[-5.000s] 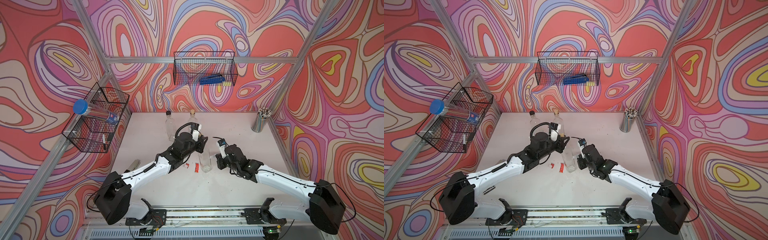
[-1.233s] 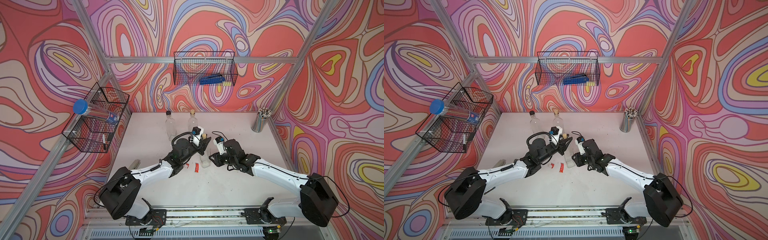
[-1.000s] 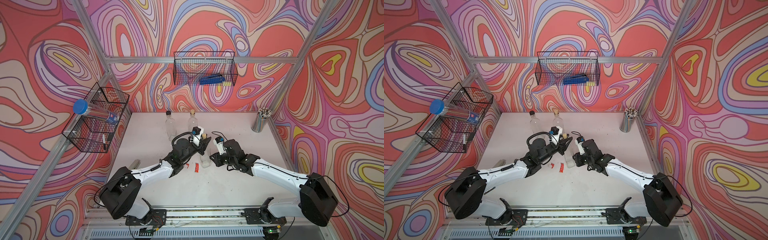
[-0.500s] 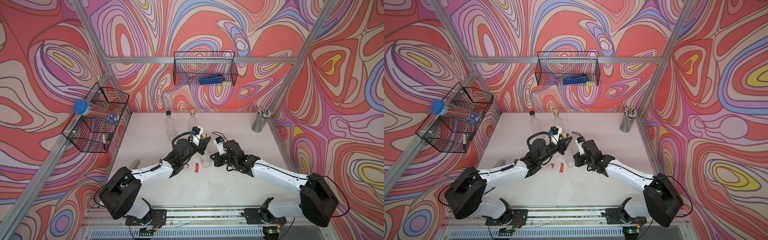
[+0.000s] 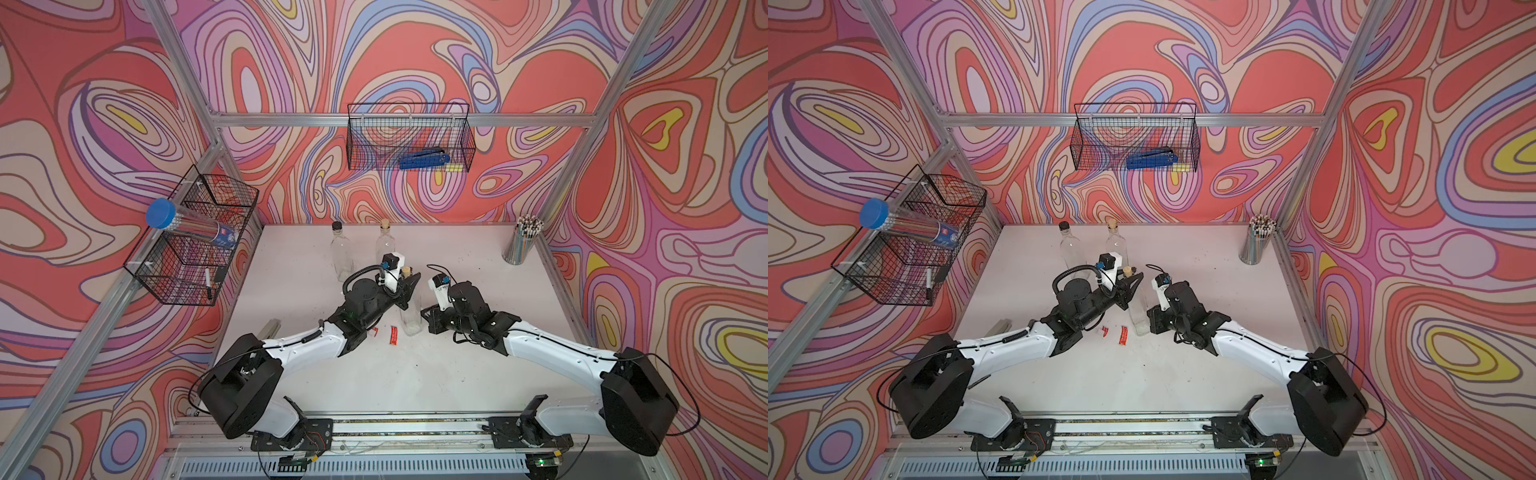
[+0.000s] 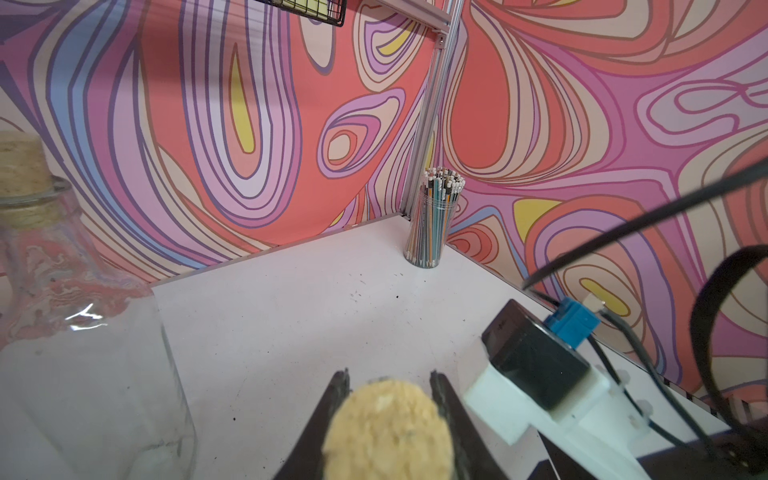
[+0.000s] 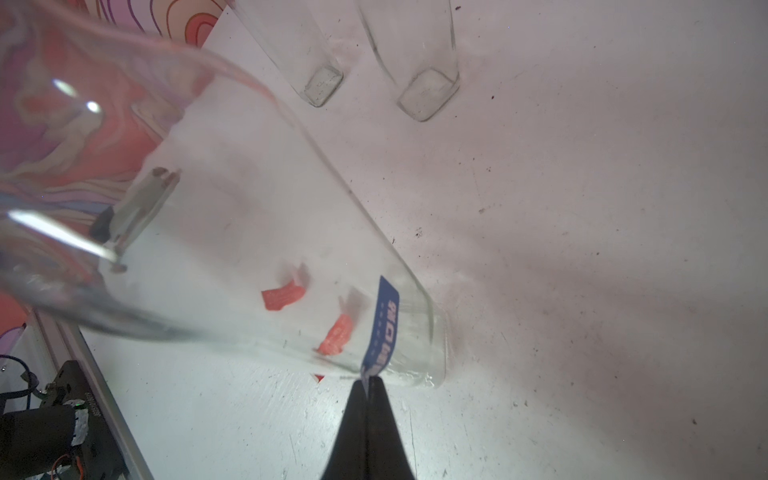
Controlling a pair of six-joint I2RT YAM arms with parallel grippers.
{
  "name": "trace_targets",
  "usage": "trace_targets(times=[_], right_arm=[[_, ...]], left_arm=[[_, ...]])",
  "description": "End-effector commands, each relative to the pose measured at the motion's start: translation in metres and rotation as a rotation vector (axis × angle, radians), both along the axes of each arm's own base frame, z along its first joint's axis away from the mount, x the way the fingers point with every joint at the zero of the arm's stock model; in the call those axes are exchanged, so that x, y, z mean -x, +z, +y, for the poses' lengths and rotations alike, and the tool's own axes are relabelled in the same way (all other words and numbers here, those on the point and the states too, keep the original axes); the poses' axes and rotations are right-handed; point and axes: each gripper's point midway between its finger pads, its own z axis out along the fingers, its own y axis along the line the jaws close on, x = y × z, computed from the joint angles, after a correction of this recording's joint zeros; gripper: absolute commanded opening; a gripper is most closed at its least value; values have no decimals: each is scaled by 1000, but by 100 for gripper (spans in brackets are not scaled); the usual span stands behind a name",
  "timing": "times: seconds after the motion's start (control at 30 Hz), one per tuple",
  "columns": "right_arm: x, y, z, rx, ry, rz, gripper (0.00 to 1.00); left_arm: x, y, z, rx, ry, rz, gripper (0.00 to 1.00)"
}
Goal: Remove the label from the bottle
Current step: Tear open the label from the bottle.
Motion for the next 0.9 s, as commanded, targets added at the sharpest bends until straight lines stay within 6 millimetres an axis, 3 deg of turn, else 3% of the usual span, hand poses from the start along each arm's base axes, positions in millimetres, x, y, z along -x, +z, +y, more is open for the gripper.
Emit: trace_targets(times=[0.0,0.87], right_arm=[[4,-15,-12,41,-40,28,0],[5,-26,-16,69,-47,44,0]], left_arm=[[15,-82,4,-153,-13,209,0],[17,-84,8,-165,-8,193,0]])
